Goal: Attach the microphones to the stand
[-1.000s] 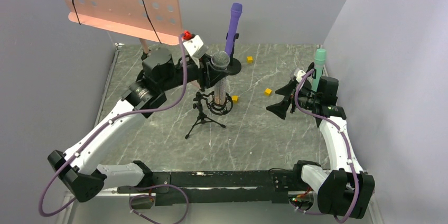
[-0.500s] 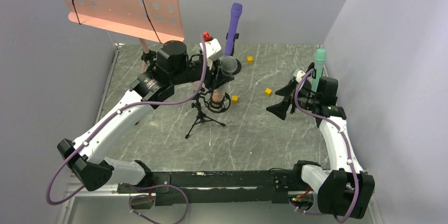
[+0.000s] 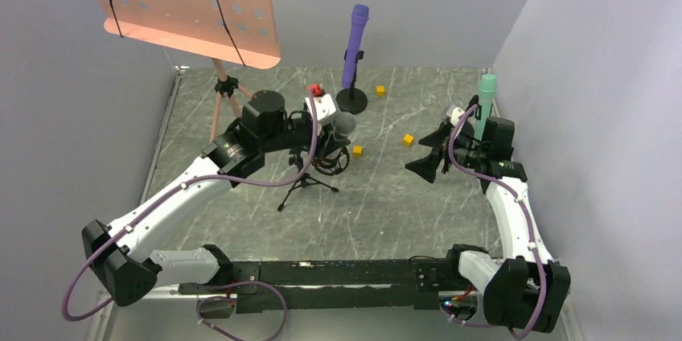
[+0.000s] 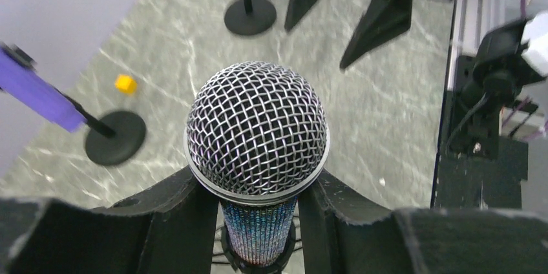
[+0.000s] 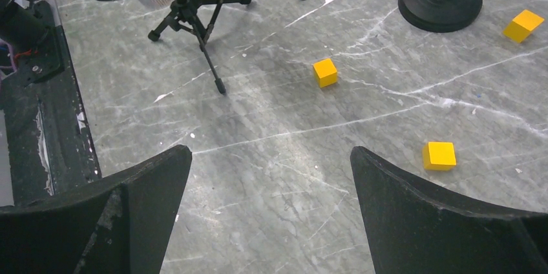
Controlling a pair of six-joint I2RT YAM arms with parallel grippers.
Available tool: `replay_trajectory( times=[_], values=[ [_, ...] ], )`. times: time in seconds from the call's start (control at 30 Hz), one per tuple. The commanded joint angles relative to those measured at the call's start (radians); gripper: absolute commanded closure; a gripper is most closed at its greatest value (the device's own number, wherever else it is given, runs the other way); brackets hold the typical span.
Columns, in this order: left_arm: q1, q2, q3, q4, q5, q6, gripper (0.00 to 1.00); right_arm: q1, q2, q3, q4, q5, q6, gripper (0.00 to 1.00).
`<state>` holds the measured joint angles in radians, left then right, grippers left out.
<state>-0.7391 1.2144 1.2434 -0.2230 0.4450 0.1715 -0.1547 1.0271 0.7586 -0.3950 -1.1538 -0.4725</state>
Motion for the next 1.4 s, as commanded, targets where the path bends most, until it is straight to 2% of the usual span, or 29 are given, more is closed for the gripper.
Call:
replay_trajectory(
  times=[0.0,0.33,0.5,0.6,0.63,0.8,0.87,0.9,1.07,1.2,1.37],
  values=[
    [0.012,-0.013,-0.169,-0.064,-0.025,-0.045,1.0,-0.002,0.005,0.044,0.014,-0.029,-0.03,0.0],
    [0.016,-0.051,-0.317,-0.004,-0.062,-0.071,1.0,-0.002,0.005,0.045,0.009,-0.036,-0.033,0.0],
    [0.015,-0.067,-0.338,0.015,-0.096,-0.086,1.0,-0.002,0.005,0.045,0.007,-0.036,-0.034,0.0],
    [0.016,-0.082,-0.335,0.023,-0.123,-0.1,0.96,-0.002,0.004,0.047,0.005,-0.039,-0.036,0.0],
    [0.017,-0.087,-0.329,0.022,-0.133,-0.109,0.91,-0.002,0.004,0.047,0.005,-0.039,-0.037,0.0],
    [0.015,-0.121,-0.273,0.015,-0.174,-0.183,0.36,0.0,0.006,0.047,0.003,-0.04,-0.039,0.0],
    [0.016,-0.142,-0.264,0.048,-0.174,-0.219,0.18,-0.001,0.006,0.047,0.002,-0.04,-0.04,0.0],
    [0.017,-0.151,-0.256,0.057,-0.169,-0.226,0.14,0.0,0.006,0.047,0.001,-0.039,-0.041,0.0],
    [0.023,-0.197,-0.223,0.071,-0.158,-0.246,0.07,0.0,0.005,0.048,-0.001,-0.041,-0.043,0.0],
    [0.031,-0.276,-0.235,0.084,-0.206,-0.24,0.01,0.001,0.003,0.05,-0.005,-0.041,-0.045,0.0],
    [0.046,-0.409,-0.295,0.088,-0.293,-0.239,0.01,0.0,-0.002,0.05,-0.006,-0.041,-0.048,0.0]
  ],
)
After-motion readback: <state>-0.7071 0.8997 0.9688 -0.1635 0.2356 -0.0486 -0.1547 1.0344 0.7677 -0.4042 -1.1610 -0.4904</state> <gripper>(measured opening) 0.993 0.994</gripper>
